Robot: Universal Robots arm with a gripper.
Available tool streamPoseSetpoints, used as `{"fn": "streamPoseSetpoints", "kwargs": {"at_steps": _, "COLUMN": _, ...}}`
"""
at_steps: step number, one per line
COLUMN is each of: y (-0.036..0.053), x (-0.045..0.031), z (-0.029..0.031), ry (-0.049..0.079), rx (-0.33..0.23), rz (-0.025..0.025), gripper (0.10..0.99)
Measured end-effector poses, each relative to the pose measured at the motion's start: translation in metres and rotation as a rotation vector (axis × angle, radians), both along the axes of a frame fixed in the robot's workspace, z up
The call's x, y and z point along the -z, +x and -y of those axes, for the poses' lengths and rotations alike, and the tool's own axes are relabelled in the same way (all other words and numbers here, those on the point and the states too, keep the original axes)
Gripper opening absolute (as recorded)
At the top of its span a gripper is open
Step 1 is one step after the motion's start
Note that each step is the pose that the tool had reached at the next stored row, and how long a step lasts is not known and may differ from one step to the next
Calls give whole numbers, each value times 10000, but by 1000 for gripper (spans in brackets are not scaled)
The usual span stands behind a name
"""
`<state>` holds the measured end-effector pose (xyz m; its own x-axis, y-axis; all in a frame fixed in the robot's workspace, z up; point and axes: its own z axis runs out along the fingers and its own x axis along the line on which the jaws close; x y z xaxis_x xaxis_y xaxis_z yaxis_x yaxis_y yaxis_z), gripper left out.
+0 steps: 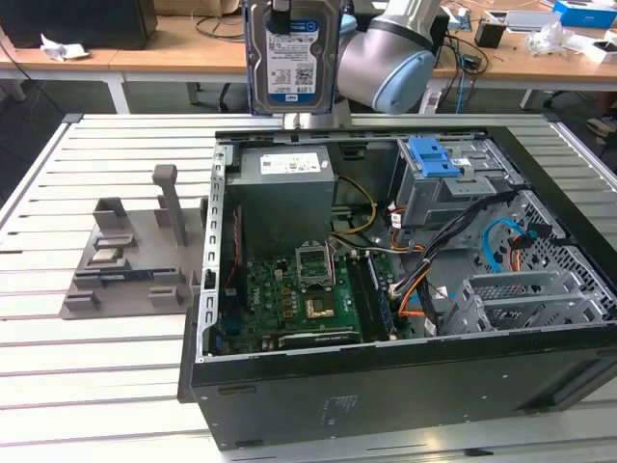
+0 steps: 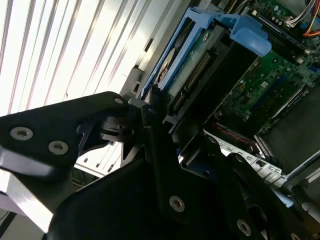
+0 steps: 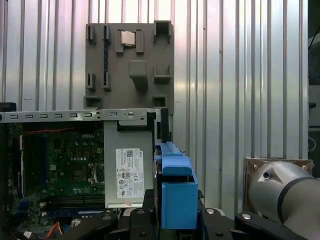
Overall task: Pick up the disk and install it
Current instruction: 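Pick up the disk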
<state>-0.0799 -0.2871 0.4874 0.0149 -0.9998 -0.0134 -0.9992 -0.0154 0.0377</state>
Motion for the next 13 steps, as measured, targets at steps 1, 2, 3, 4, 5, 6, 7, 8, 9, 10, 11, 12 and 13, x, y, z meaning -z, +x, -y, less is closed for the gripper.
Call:
{"fn": "streamPoseSetpoints", "kwargs": {"at_steps": 1, "y": 33, "x": 1, "z": 0, "ry": 1, "rx": -1, "rz": 0, "gripper": 365}}
{"fn": "streamPoseSetpoints", "kwargs": {"at_steps": 2, "y": 67, "x": 1, "z": 0, "ry": 0, "rx": -3, "rz": 0, "gripper": 365}}
{"fn": "streamPoseSetpoints", "kwargs": {"at_steps": 3, "y": 90, "x": 2, "z": 0, "ry": 1, "rx": -1, "rz": 0, "gripper": 365}}
{"fn": "streamPoseSetpoints", "kwargs": {"at_steps": 4, "y": 132, "x": 3, "z": 0, "ry": 1, "rx": -1, "rz": 0, "gripper": 365}}
{"fn": "streamPoseSetpoints", "kwargs": {"at_steps": 5, "y": 156, "x": 3, "z": 0, "ry": 0, "rx": -1, "rz": 0, "gripper": 365}}
{"fn": "streamPoseSetpoints", "kwargs": {"at_steps": 6, "y": 186, "x": 3, "z": 0, "ry": 0, "rx": -2, "rz": 0, "gripper": 365}}
{"fn": "streamPoseSetpoints", "kwargs": {"at_steps": 7, "y": 215, "x": 4, "z": 0, "ry": 1, "rx": 0, "rz": 0, "gripper": 365}}
{"fn": "streamPoseSetpoints", "kwargs": {"at_steps": 8, "y": 256, "x": 4, "z": 0, "ry": 1, "rx": -1, "rz": 0, "gripper": 365}}
{"fn": "streamPoseSetpoints", "kwargs": {"at_steps": 9, "y": 336, "x": 6, "z": 0, "ry": 0, "rx": 0, "rz": 0, "gripper": 365}}
{"fn": "streamPoseSetpoints", "kwargs": {"at_steps": 10, "y": 372, "x": 7, "z": 0, "ry": 1, "rx": -3, "rz": 0, "gripper": 365}}
{"fn": "streamPoseSetpoints", "kwargs": {"at_steps": 11, "y": 401, "x": 7, "z": 0, "ry": 0, "rx": -2, "rz": 0, "gripper": 365}}
{"fn": "streamPoseSetpoints", "kwargs": {"at_steps": 12, "y": 440, "x": 8, "z": 0, "ry": 0, "rx": -1, "rz": 0, "gripper": 365}}
{"fn": "streamPoseSetpoints", "kwargs": {"at_steps": 13, "y": 466, "x": 8, "z": 0, "ry": 1, "rx": -2, "rz": 0, "gripper": 365}}
